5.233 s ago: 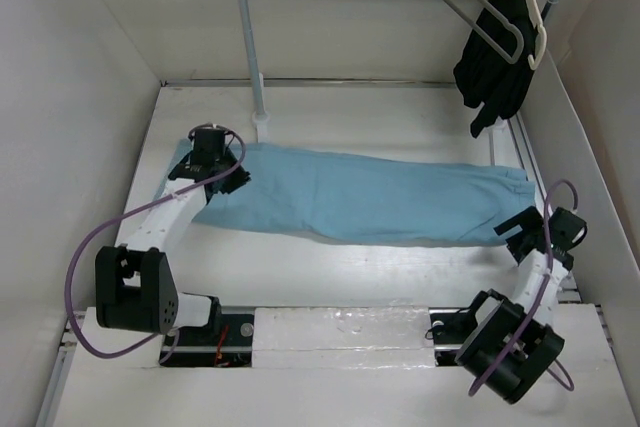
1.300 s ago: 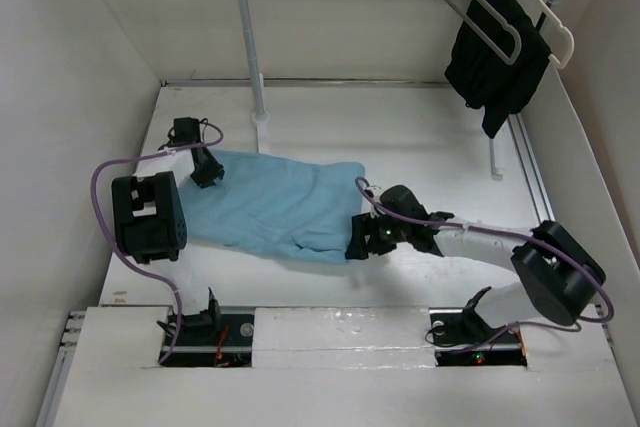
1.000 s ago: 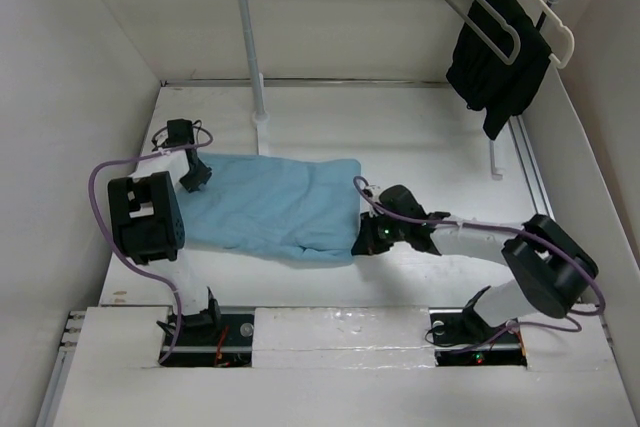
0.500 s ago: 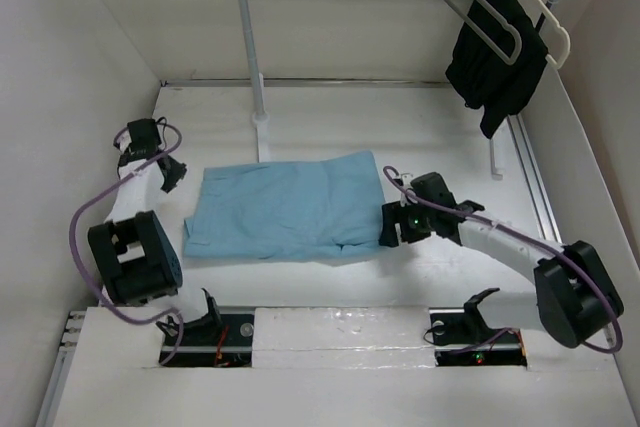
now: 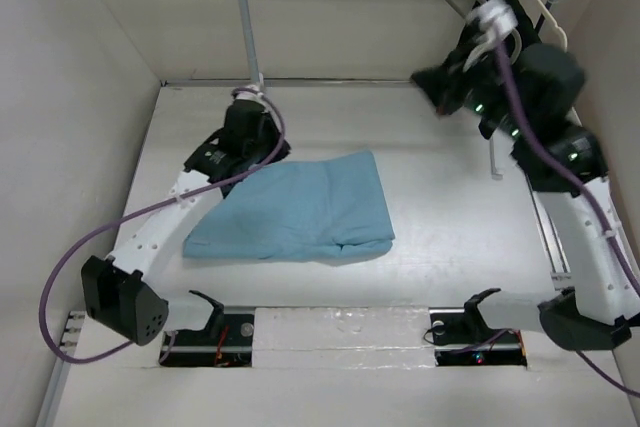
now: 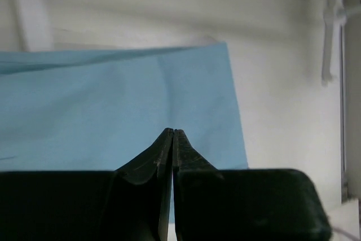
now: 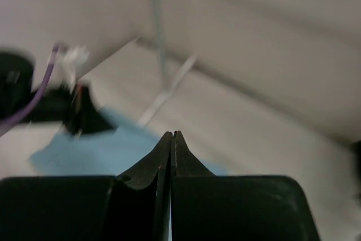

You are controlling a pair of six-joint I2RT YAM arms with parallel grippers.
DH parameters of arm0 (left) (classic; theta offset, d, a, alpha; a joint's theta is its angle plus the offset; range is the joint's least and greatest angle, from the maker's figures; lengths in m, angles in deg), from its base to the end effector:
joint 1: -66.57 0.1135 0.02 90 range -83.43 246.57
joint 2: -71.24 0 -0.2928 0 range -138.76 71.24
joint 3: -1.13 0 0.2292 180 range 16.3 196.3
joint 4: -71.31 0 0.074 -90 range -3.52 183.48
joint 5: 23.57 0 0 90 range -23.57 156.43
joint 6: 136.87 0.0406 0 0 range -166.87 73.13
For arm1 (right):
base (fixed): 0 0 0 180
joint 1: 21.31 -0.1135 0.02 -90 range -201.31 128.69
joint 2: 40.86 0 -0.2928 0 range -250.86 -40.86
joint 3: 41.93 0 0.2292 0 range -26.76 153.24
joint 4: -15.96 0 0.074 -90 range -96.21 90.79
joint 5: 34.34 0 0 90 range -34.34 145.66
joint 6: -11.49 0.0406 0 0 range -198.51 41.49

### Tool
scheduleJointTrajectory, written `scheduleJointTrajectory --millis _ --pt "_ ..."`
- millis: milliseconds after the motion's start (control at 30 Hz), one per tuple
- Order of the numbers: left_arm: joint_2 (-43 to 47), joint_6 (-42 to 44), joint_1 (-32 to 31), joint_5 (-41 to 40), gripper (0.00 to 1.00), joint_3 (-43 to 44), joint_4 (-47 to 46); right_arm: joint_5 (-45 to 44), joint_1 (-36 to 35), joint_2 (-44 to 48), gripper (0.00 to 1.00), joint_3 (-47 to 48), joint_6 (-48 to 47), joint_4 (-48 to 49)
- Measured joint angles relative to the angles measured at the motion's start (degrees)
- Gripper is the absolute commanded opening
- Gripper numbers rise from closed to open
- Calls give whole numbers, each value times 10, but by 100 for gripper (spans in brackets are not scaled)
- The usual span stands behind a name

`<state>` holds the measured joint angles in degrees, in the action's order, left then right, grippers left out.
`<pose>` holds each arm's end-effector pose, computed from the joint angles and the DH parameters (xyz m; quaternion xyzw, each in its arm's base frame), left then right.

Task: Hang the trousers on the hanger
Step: Pick up the hanger from the clothesline.

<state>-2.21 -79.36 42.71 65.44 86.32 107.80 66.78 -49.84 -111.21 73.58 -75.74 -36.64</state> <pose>0.2427 -0.1066 0.3928 -0.0680 0.8394 -0.2481 0.4787 0.1685 0.1005 0.5370 -0.2290 0.7149 0.2472 0.6127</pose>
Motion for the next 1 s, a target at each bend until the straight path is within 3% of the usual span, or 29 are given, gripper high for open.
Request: scheduleJointTrajectory --millis 233,333,367,400,467,500,600,833,1000 --pt "-80 -4 -216 -44 0 37 2 86 250 -203 0 426 -59 -26" --pt "-90 -6 -281 -62 0 40 11 140 324 -284 5 512 -55 -40" --pt "-90 -6 -281 -62 0 40 11 155 343 -299 8 511 -51 -40" --pt "-89 -6 -300 -64 0 40 13 169 358 -307 19 499 -43 -39" --pt "-89 -5 -302 -64 0 40 12 193 388 -314 31 465 -24 -38" --pt "-89 -3 -301 -64 0 40 12 204 402 -323 46 459 -16 -39" --pt "-89 1 -298 -64 0 40 12 229 432 -356 63 483 -2 -48" --pt "-89 6 -298 -58 0 22 5 252 445 -348 68 447 -8 -50" --pt "-89 6 -297 -52 0 16 4 232 418 -347 69 426 -43 -72"
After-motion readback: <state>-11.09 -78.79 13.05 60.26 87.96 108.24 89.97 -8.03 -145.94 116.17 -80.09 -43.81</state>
